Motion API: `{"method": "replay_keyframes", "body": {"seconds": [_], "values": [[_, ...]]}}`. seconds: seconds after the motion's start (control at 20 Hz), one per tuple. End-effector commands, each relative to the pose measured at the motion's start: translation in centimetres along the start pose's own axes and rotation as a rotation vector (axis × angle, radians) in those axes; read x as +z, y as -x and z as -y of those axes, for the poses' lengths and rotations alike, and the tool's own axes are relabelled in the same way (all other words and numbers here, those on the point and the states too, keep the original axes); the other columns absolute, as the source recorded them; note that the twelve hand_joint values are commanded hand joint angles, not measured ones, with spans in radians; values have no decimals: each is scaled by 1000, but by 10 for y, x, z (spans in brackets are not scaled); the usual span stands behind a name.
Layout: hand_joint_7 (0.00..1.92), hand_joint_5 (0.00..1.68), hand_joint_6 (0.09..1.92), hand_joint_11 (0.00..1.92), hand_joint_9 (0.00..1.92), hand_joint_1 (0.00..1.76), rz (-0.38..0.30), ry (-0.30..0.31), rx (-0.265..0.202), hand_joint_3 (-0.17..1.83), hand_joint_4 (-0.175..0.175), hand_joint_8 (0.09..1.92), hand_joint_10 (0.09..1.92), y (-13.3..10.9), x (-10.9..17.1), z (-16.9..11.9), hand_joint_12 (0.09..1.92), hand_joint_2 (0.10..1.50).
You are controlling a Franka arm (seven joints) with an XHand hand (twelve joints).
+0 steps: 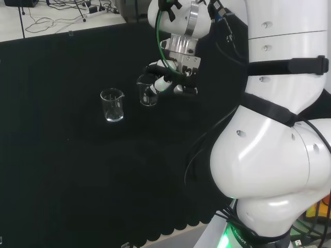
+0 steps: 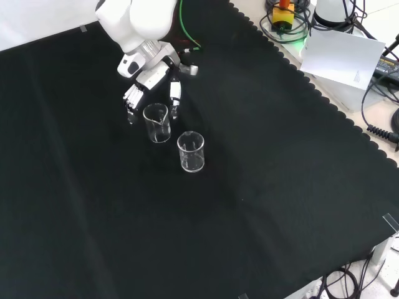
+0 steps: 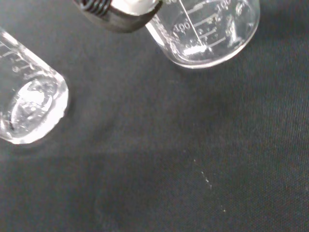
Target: Place the beaker back on the table.
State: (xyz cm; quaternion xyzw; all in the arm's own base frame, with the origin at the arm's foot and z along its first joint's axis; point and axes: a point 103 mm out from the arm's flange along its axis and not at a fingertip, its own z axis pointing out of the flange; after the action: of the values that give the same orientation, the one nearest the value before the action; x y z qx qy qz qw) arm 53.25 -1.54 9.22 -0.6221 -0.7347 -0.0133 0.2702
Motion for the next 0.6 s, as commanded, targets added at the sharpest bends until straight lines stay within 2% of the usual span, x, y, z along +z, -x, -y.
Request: {"method": "replay_keyframes", "body": {"seconds": [0.05,0.6], "values": [[0,250,87,0,112,873,12,34,8,-175,-94,643,838,-7,-17,16,1368,878],[0,268,87,0,122,864,44,110,45,-175,-95,708,857,-21,-65,71,1377,880]]}}
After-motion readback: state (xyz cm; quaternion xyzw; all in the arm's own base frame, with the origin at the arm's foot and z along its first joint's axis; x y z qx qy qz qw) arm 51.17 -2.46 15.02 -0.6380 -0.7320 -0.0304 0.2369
